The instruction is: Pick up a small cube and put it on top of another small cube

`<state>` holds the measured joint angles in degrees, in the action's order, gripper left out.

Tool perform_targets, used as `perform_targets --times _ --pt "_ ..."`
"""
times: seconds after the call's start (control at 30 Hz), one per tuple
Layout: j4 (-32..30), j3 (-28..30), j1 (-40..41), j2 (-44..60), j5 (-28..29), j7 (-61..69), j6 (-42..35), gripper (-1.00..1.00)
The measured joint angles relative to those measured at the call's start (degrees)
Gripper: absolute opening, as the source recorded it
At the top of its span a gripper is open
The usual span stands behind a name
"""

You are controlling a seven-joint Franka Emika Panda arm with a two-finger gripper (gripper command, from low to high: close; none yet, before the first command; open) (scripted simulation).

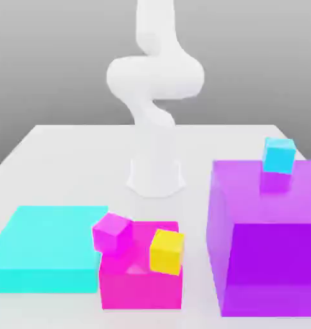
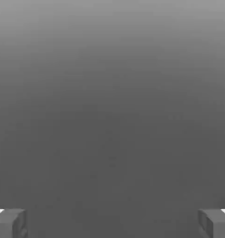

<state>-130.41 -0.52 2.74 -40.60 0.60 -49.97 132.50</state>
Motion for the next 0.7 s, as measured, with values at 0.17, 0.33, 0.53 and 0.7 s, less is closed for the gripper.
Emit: perform_targets --times 0.17,0.33,0.53,0.7 --pt "2.81 -0.84 5.37 10.74 1.33 -8.53 1.49 0.0" --pt "5.55 -0.77 9.65 21.15 2.85 -16.97 2.88 0.0" --pt "8.82 0.88 13.43 33.61 4.01 -26.6 4.59 0.0" --pt "11.51 2.6 17.15 43.96 3.44 -33.59 6.1 0.0"
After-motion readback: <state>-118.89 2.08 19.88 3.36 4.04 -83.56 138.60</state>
